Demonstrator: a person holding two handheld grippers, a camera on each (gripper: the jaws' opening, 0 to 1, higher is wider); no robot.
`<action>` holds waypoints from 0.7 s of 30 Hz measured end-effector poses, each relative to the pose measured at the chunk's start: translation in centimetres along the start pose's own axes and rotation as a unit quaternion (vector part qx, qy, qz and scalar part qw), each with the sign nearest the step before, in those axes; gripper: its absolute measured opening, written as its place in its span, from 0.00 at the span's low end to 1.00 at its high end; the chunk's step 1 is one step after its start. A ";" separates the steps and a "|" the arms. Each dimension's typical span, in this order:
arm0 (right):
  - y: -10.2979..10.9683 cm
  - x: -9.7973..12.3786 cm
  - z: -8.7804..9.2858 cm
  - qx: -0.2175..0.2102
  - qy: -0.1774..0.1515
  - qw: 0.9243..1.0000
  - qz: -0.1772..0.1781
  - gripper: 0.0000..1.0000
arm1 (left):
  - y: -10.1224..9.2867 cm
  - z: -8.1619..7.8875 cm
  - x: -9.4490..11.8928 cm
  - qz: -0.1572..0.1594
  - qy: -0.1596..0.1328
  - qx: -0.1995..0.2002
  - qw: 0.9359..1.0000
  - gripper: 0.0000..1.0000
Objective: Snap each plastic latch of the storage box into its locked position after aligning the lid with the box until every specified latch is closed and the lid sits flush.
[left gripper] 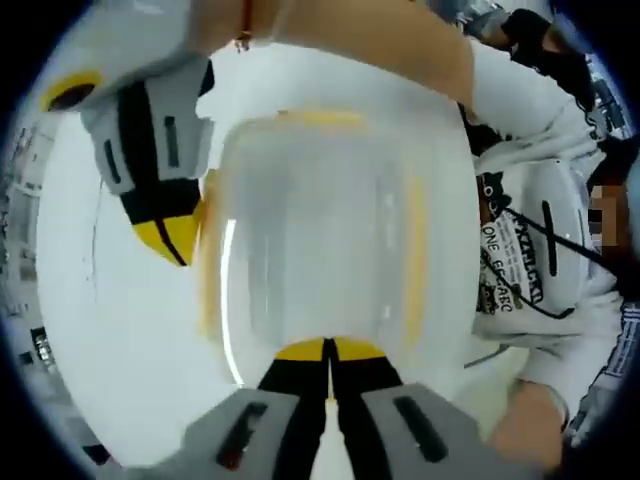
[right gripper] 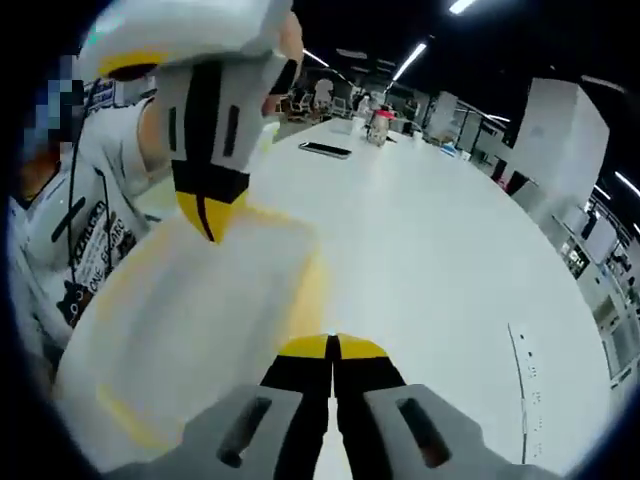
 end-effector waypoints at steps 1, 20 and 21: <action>-0.1 -0.1 0.1 0.001 0.000 1.000 -0.001 0.00 | 0.0 0.0 0.0 0.000 0.000 0.000 1.000 0.00; 0.9 -0.9 0.2 -0.083 -0.075 0.992 -0.054 0.00 | -0.8 0.1 0.5 -0.003 0.024 -0.013 1.000 0.00; 1.0 -1.0 0.2 -0.090 -0.068 0.992 -0.062 0.00 | -0.8 0.1 0.6 -0.002 0.023 -0.018 1.000 0.00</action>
Point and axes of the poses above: the point that each gripper's makers call its tool centre point, and the gripper's own axes: x roughly backward along the fingers, y roughly to its left, z roughly out of its underside, the point moved 4 cm from there along x, roughly backward along the fingers, and after that the axes turned 13 degrees about x, right-handed, at the moved point
